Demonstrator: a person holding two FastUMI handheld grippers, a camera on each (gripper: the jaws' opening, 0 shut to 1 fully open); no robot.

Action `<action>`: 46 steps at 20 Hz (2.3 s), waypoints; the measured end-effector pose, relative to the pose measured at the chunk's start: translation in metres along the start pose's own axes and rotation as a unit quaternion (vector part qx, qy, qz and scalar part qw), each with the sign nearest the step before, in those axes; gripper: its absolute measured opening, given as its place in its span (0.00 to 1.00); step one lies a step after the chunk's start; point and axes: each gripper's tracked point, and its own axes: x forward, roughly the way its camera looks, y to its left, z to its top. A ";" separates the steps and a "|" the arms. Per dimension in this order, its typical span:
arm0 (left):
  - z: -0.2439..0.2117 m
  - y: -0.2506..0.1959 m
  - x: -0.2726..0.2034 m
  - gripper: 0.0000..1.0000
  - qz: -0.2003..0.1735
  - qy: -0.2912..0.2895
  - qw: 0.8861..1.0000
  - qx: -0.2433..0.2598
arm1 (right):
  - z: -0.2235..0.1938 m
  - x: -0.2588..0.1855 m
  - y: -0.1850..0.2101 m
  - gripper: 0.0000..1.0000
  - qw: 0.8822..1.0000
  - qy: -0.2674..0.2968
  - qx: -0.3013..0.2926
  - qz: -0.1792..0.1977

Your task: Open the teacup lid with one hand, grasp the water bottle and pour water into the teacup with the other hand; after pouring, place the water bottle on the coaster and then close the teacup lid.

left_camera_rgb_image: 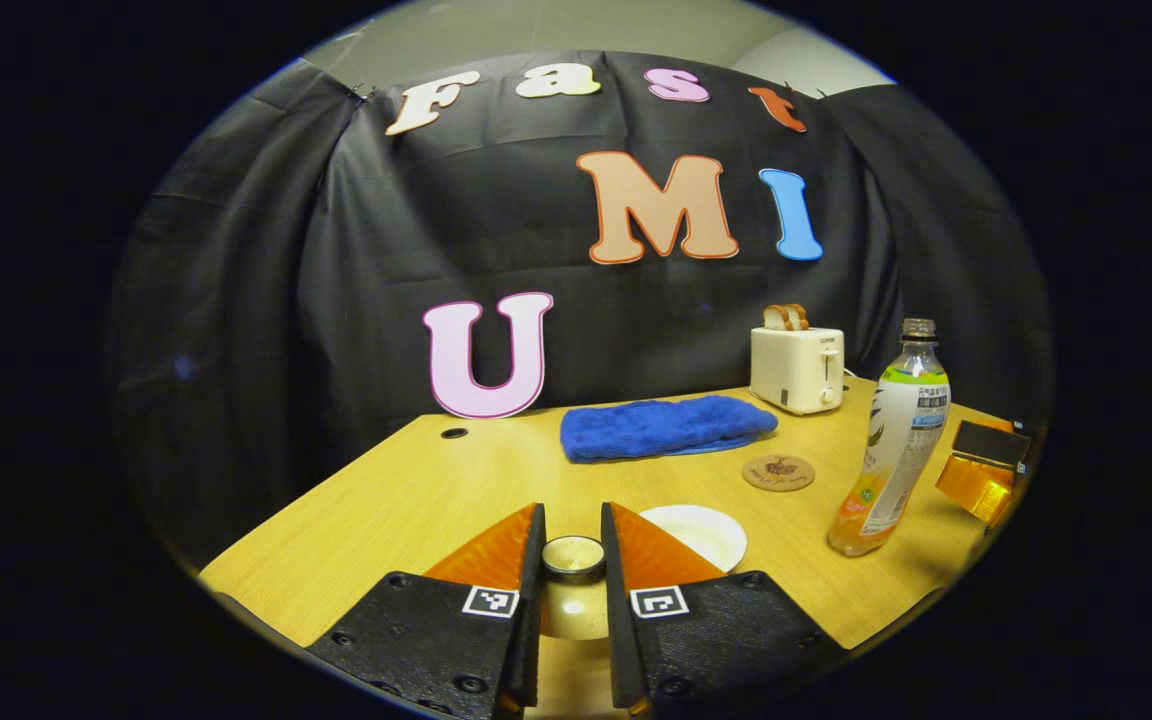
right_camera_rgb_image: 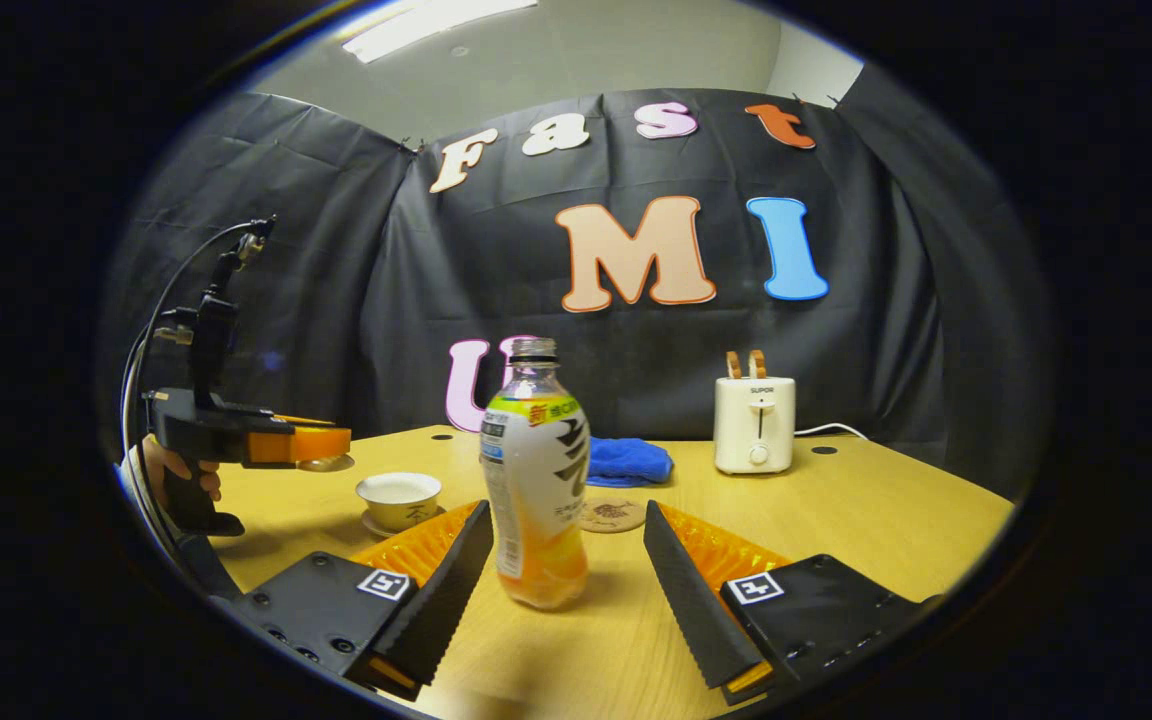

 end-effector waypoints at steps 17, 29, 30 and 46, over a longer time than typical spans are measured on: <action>-0.008 0.071 -0.038 0.26 0.064 -0.023 0.996 -0.050 | -0.013 0.049 0.020 0.89 0.999 0.035 0.002 -0.012; -0.003 0.080 -0.043 0.26 0.067 -0.029 0.996 -0.054 | -0.011 0.060 0.036 0.69 0.997 0.033 -0.063 0.023; -0.003 0.082 -0.043 0.26 0.069 -0.028 0.996 -0.055 | -0.011 0.061 0.037 0.69 0.997 0.033 -0.073 0.022; 0.001 0.096 -0.042 0.26 0.074 -0.037 0.995 -0.055 | 0.003 0.091 0.052 0.69 0.935 0.001 -0.355 0.014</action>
